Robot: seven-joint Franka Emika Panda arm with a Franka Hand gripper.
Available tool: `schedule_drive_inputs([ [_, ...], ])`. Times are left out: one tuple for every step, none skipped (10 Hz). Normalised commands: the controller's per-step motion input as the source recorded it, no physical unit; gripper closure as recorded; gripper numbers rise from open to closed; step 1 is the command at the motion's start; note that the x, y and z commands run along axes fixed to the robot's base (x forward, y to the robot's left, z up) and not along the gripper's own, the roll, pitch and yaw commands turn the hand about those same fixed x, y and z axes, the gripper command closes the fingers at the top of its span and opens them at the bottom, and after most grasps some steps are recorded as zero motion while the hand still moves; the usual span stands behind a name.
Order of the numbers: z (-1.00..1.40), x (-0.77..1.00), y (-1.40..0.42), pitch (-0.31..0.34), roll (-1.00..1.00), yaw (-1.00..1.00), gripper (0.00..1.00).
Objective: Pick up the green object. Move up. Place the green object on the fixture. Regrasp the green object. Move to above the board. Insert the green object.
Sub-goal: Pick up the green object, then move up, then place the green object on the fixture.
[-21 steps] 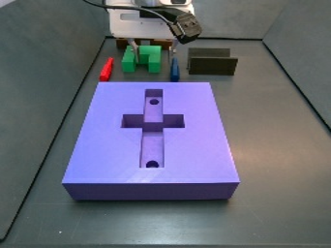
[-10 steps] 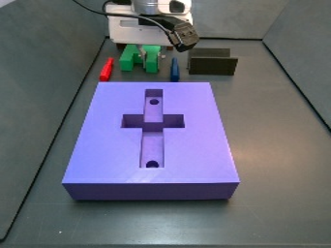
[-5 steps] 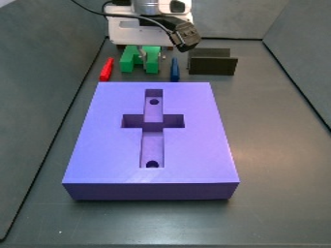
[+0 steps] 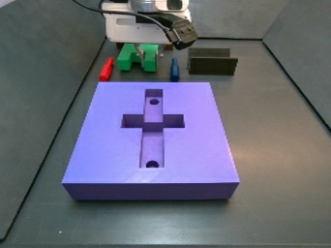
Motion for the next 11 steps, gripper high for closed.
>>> schedule_drive_inputs([
  [0.00,0.00,0.00,0.000,0.00,0.00,1.00],
  [0.00,0.00,0.00,0.000,0.00,0.00,1.00],
  [0.00,0.00,0.00,0.000,0.00,0.00,1.00],
  [0.83,0.00,0.00,0.000,0.00,0.00,1.00],
  [0.75,0.03,-0.14,0.021,-0.01,-0.08,1.00],
  [0.41,0.00,-0.07,0.022,0.01,-0.06,1.00],
  [0.00,0.00,0.00,0.000,0.01,0.00,1.00],
  [0.00,0.00,0.00,-0.011,-0.03,0.00,1.00],
  [0.03,0.25,0.05,0.000,-0.40,-0.02,1.00],
  [0.38,0.83,0.00,0.000,-0.68,0.00,1.00],
  [0.21,0.92,-0.10,0.000,-0.57,-0.05,1.00],
])
